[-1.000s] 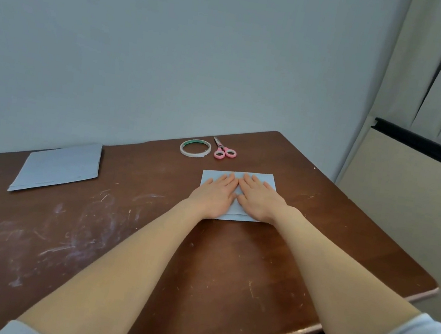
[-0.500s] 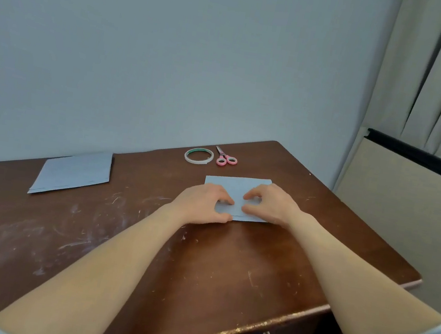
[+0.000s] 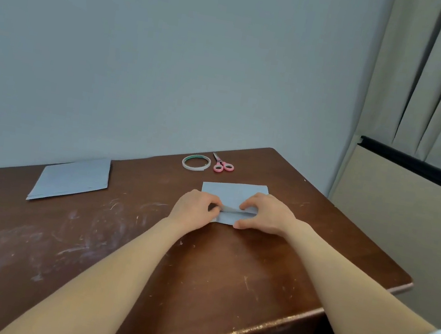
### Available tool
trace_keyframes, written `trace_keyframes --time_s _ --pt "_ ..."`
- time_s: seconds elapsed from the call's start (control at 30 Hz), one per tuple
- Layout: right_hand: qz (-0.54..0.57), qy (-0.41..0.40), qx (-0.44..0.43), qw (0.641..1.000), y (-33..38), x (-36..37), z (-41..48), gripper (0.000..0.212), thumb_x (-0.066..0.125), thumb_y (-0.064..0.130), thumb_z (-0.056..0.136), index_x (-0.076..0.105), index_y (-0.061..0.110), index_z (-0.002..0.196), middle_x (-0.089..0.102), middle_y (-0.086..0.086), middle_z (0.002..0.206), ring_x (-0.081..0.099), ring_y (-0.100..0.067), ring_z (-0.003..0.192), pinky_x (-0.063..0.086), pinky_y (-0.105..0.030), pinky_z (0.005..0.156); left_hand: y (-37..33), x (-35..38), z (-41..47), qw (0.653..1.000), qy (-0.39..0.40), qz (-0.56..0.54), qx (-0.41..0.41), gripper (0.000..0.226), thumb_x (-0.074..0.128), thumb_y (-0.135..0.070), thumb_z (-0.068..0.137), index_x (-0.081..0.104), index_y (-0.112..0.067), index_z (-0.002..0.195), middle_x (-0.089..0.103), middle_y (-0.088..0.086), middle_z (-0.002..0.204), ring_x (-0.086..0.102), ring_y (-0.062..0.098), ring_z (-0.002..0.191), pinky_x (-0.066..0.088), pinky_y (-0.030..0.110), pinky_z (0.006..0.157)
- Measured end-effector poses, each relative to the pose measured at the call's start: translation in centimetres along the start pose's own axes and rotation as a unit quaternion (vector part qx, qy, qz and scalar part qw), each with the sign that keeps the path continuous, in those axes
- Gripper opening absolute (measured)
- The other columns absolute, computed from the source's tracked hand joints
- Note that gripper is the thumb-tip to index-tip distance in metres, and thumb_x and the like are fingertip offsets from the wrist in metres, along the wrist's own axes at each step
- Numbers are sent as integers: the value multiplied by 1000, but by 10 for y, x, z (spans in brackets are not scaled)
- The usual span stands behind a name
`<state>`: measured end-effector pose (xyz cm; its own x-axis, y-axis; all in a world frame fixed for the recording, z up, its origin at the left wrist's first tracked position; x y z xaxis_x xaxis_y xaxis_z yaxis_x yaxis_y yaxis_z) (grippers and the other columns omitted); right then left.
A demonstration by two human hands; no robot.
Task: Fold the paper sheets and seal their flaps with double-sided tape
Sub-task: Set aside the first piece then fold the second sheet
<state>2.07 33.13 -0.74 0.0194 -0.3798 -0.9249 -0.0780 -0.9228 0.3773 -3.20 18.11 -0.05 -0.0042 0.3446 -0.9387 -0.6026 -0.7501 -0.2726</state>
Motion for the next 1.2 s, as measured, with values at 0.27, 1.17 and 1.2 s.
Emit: trace_keyframes --time_s 0.27,1.17,1.2 --pt "160 -69 88 981 -39 -16 17 10 66 22 85 65 13 84 57 1 81 53 -16 77 39 -24 60 32 2 9 968 48 -220 -108 27 67 -25 86 67 -16 112 63 -7 106 55 13 102 40 25 86" --pt "67 -141 238 959 -65 -16 41 36 53 36 97 47 12 124 62 -9 114 61 -27 101 45 -32 70 59 11 36 959 18 -161 -232 73 65 -22 88 26 -13 148 64 6 112 59 20 107 46 31 90" --pt "65 -144 241 958 -66 -16 40 35 53 33 97 47 12 124 62 -10 114 61 -27 100 46 -32 71 58 10 36 961 18 -153 -229 71 65 -21 87 27 -13 147 63 7 114 59 20 106 46 30 89"
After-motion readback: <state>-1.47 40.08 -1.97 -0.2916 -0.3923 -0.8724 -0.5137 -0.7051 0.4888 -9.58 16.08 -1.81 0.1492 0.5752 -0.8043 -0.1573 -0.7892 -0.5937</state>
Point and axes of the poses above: each hand's wrist, its own z-axis towards the middle knuckle, its own x-axis out of the palm, y = z × x, the point moved 7 cm from there along z, towards the middle knuckle
